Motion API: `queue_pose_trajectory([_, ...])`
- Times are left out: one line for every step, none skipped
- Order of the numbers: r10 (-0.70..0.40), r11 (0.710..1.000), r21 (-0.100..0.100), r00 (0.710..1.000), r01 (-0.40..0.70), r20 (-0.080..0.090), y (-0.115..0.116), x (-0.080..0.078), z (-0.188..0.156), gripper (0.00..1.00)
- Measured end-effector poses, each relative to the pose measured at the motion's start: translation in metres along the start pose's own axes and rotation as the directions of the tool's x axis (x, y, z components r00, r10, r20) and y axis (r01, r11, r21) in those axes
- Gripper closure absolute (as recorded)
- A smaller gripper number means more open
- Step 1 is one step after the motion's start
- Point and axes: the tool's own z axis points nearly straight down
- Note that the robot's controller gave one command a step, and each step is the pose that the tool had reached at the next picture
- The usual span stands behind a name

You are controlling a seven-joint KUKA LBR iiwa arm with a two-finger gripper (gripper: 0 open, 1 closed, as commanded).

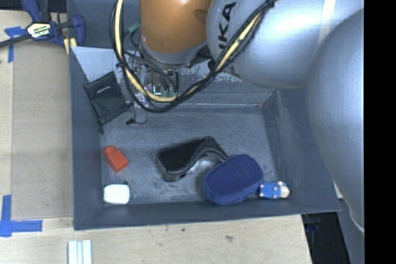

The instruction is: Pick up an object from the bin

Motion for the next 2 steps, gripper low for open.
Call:
queue_pose_trajectory([0.095,0.995,0.000,0.995,-0.095,0.000,0.007,-0.022,0.078,0.00])
queue_pose_trajectory([-0.139,0.990,0.000,0.990,0.139,0.001,-0.027,0.039,0.158,0.00])
